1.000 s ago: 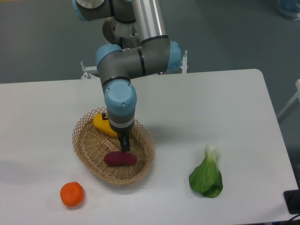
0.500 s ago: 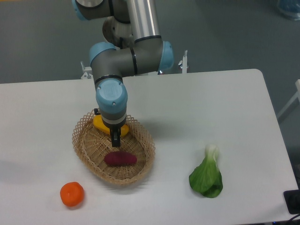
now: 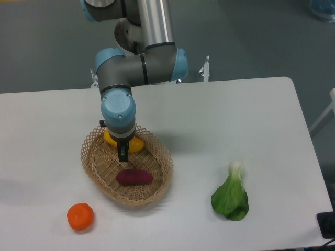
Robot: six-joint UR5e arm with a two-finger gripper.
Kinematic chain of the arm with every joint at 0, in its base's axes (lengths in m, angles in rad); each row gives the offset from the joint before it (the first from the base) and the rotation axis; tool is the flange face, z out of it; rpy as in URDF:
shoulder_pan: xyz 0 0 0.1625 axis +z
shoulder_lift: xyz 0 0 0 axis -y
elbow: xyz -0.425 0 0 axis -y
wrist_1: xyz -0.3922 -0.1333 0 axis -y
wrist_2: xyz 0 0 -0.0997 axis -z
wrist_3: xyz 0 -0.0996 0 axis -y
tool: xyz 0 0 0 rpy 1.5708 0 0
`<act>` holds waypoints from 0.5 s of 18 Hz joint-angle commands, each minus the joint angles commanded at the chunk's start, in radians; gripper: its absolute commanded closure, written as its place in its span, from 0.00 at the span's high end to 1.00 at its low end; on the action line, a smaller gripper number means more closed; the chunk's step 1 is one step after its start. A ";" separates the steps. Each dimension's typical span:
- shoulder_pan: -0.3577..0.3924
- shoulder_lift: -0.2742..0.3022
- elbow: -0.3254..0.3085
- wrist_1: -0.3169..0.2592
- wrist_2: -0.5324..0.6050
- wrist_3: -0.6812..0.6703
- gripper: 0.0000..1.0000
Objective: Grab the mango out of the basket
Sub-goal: 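Lower the open gripper onto the yellow mango in the basket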
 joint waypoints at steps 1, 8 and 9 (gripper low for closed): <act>0.000 -0.003 -0.002 0.006 0.000 -0.003 1.00; -0.003 -0.009 -0.012 0.032 0.000 -0.046 0.92; -0.011 -0.012 -0.011 0.038 0.000 -0.061 0.88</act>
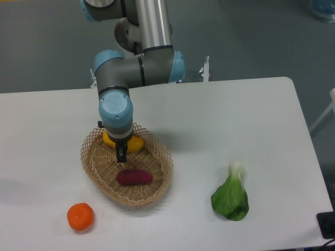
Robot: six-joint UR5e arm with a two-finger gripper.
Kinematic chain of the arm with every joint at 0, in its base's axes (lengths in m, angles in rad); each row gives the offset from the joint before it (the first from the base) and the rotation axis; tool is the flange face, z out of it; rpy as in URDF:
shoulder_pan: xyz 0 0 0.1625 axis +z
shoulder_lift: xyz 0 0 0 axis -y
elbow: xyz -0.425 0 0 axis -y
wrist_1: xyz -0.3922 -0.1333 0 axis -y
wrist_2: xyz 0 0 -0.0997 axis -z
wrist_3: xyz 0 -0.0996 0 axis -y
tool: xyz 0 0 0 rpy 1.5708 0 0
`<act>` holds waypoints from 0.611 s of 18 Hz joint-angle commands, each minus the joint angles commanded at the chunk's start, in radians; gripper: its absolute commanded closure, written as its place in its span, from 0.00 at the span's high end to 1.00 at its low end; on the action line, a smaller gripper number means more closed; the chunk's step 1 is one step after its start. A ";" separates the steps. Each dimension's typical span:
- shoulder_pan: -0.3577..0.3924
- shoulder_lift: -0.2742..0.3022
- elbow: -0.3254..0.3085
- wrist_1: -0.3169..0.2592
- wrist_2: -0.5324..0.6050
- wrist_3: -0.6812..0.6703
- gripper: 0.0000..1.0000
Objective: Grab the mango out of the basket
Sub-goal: 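Lower the open gripper onto the yellow mango in the basket, then close the gripper around the yellow mango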
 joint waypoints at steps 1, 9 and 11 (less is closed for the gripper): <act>-0.005 -0.003 0.000 0.011 0.000 -0.015 0.84; -0.023 -0.018 0.015 0.031 -0.006 -0.169 0.43; -0.025 -0.018 0.026 0.031 -0.008 -0.201 0.37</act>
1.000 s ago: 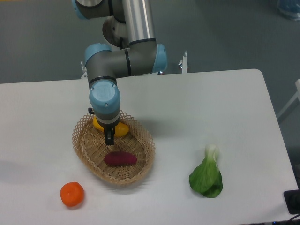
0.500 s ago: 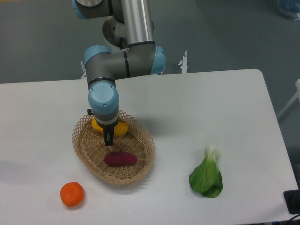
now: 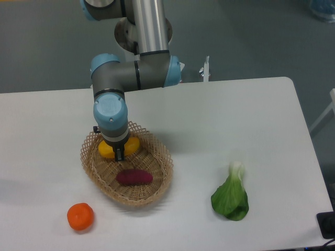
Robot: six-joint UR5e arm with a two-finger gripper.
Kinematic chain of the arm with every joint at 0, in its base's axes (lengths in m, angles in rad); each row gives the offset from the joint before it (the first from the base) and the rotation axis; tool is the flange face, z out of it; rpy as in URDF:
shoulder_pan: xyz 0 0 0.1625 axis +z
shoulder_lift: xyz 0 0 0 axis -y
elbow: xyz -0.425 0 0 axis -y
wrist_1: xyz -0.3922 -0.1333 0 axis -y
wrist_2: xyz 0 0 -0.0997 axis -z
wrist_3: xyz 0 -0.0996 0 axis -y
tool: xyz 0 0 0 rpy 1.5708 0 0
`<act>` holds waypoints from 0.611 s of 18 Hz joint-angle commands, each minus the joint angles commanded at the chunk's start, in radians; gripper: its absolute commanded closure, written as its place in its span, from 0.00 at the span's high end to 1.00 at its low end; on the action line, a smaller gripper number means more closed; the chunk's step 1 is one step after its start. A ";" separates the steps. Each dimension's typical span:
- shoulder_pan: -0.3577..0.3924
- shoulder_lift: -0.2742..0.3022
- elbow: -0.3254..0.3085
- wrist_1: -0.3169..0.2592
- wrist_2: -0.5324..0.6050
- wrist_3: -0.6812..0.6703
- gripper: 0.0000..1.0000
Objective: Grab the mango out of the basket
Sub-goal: 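Close the gripper around the yellow mango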
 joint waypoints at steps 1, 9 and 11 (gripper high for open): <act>0.000 0.000 0.006 -0.002 -0.002 0.000 0.37; 0.020 0.037 0.049 -0.011 0.002 -0.005 0.38; 0.055 0.061 0.051 -0.012 0.002 -0.005 0.42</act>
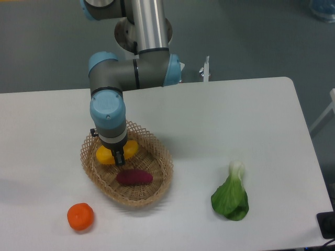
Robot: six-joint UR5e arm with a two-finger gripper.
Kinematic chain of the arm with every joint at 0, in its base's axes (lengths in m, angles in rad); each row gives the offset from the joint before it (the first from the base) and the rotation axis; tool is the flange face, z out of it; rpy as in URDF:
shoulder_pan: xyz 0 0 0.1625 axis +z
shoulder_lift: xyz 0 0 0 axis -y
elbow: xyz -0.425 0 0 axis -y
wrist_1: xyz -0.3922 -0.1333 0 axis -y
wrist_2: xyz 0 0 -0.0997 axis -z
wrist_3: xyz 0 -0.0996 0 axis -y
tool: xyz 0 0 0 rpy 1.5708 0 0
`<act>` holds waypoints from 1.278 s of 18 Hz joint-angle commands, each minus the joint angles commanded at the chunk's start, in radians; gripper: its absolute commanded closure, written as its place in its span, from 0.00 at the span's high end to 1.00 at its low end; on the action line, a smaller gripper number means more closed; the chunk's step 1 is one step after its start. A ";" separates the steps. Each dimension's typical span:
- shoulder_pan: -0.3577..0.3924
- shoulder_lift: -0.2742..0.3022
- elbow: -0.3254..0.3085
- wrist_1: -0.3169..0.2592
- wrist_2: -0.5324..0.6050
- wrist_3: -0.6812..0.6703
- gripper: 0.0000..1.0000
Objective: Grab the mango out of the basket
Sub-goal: 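Close the gripper around the yellow mango, then lift the mango out of the basket and carry it above the bok choy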
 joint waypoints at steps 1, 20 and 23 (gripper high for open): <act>0.015 0.011 0.000 -0.002 0.000 0.000 0.43; 0.341 0.020 0.136 -0.008 -0.002 -0.040 0.49; 0.368 -0.001 0.163 -0.006 -0.002 -0.040 0.49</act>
